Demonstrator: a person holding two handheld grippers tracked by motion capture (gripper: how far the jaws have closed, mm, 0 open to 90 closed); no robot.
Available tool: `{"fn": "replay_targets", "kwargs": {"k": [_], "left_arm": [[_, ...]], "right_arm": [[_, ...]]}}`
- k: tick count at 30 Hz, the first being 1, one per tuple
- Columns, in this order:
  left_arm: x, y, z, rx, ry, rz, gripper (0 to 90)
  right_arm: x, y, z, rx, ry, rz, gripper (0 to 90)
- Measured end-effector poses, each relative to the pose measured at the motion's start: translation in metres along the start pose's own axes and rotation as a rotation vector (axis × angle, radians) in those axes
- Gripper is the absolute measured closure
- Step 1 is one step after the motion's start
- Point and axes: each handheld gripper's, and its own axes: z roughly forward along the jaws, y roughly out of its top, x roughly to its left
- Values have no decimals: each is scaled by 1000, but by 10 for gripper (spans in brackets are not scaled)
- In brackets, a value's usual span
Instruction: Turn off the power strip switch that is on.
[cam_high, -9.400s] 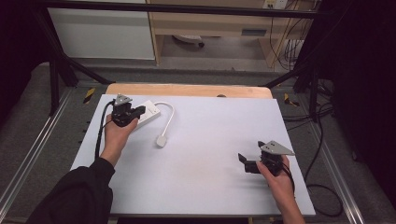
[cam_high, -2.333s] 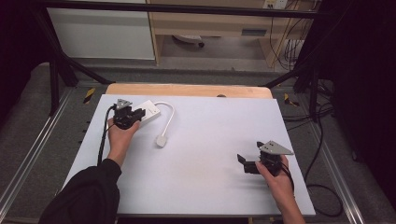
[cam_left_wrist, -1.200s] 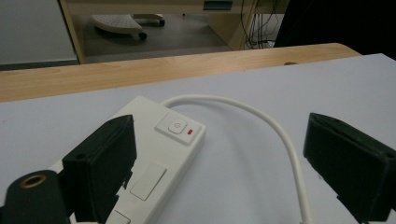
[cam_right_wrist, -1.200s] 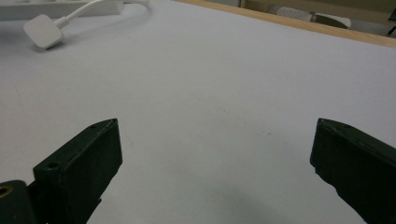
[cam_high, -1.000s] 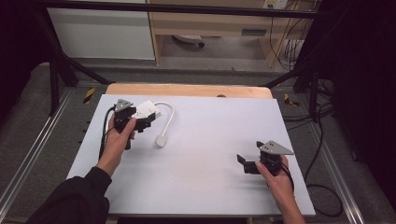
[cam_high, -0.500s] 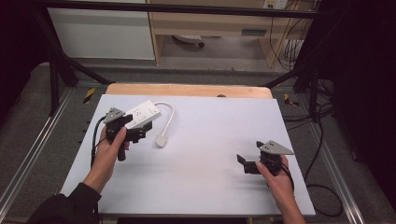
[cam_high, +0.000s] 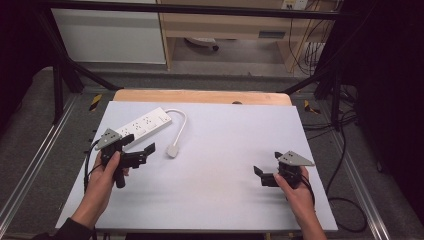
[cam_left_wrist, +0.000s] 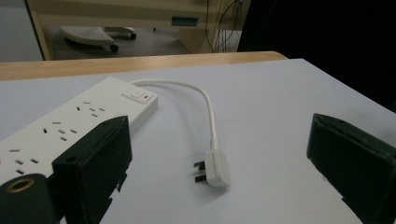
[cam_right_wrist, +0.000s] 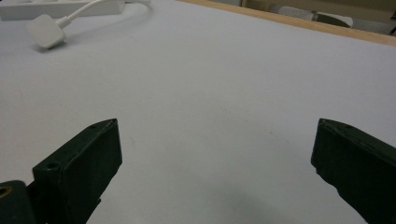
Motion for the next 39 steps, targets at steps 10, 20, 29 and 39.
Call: {"fn": "replay_targets", "kwargs": {"k": [10, 20, 29, 39], "left_arm": [[-6, -17, -25, -9, -17, 2, 65], [-13, -38, -36, 18, -26, 16, 61], [-15, -48, -38, 34, -34, 33, 60], [-18, -62, -36, 81, -40, 46, 62]], "right_arm": [[0, 1, 0, -4, -4, 1, 23], [-1, -1, -1, -1, -9, 7, 23], [-1, 0, 0, 1, -11, 5, 22], [-4, -1, -2, -2, -23, 9, 23]]}}
